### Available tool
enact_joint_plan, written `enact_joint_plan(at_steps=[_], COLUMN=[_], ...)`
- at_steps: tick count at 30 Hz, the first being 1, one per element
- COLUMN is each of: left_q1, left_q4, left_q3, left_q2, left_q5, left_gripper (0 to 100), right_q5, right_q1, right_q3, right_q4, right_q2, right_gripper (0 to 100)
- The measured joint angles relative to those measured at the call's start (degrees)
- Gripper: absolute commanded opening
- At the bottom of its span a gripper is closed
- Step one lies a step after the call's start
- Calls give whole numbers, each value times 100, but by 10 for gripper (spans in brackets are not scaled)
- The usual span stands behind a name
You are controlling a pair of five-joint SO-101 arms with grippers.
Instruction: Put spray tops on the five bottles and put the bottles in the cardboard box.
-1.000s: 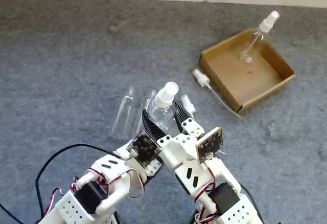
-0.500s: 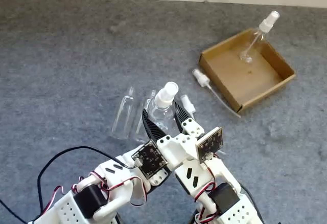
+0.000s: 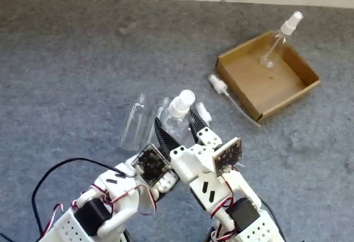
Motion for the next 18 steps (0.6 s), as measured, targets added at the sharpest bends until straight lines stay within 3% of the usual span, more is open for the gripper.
enact_joint_plan(at_steps=[4, 18], left_q1=[-396, -466], left_q4=[-193, -62], left_q3=[0, 0], left_q2=[9, 9], left_q5=[9, 0], left_gripper=[6, 11], right_q5=[0, 0], right_q1=[0, 0], right_q3=[0, 0], right_q4=[-9, -9], right_q2=[0, 0], right_gripper=[94, 93])
